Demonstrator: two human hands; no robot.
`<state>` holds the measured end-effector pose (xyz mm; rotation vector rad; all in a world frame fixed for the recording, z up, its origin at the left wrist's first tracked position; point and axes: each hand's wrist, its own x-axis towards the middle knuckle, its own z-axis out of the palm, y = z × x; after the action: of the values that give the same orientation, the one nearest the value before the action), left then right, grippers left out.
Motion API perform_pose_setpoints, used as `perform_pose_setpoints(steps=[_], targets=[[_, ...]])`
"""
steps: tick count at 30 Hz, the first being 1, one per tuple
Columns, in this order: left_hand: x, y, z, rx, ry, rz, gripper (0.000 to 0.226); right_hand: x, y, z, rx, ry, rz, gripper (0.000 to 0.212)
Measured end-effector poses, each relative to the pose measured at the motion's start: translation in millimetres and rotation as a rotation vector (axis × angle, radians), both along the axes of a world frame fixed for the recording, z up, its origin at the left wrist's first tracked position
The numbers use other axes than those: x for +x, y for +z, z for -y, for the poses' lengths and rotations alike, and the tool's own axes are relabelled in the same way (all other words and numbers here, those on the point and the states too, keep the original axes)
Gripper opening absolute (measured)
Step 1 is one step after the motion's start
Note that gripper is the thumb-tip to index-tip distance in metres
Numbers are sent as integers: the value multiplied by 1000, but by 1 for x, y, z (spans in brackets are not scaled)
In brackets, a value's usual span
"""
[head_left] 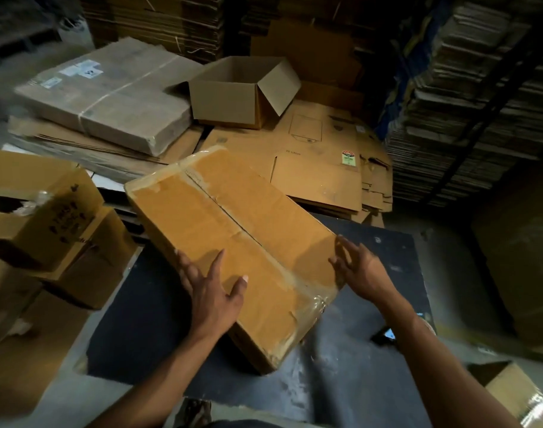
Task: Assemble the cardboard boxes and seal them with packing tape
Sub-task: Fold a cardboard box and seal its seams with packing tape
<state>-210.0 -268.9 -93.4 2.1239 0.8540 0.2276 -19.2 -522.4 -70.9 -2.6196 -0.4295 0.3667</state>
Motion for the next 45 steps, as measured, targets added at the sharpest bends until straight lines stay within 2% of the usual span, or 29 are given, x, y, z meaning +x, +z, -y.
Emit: perform_pose_setpoints(steps=[6, 9, 12, 13, 15, 17, 20, 22, 24, 27, 31, 37, 41, 43, 45], targets=[[38, -1, -57, -8, -223, 53, 69, -64, -5, 37, 165, -142, 16, 67], [59, 4, -61, 27, -358, 65, 66, -103, -12, 50, 244, -222, 53, 72], [84, 7, -58, 67, -433, 41, 60, -101, -19, 54, 319, -283, 52, 72], [93, 9, -57, 99, -441, 15, 59, -94, -20, 56, 325, -283, 48, 72], [102, 16, -46, 280, -460, -28, 58, -79, -18, 62, 356, -278, 28, 69], [99, 27, -19, 395, -507, 15, 57, -66, -14, 71, 364, -223, 18, 59], [80, 36, 44, 383, -682, 77, 65, -53, -19, 99, 261, -197, 31, 45], [72, 23, 83, 533, -824, 35, 76, -36, -39, 130, 72, -218, 57, 39], [70, 3, 109, 692, -888, 15, 83, -18, -60, 162, -164, -186, 8, 51], [70, -19, 123, 790, -881, -39, 77, 5, -74, 188, -421, -52, -79, 75], [68, -27, 126, 853, -860, -35, 73, 34, -94, 200, -627, 212, -116, 75], [69, -27, 129, 898, -837, -40, 75, 51, -125, 211, -642, 327, -161, 62], [67, -24, 131, 889, -811, -3, 74, 46, -119, 219, -636, 319, -150, 38], [65, -24, 135, 853, -772, 131, 66, 34, -117, 227, -601, 292, -144, 31], [57, -23, 146, 786, -718, 376, 51, 16, -117, 236, -520, 268, -140, 28]])
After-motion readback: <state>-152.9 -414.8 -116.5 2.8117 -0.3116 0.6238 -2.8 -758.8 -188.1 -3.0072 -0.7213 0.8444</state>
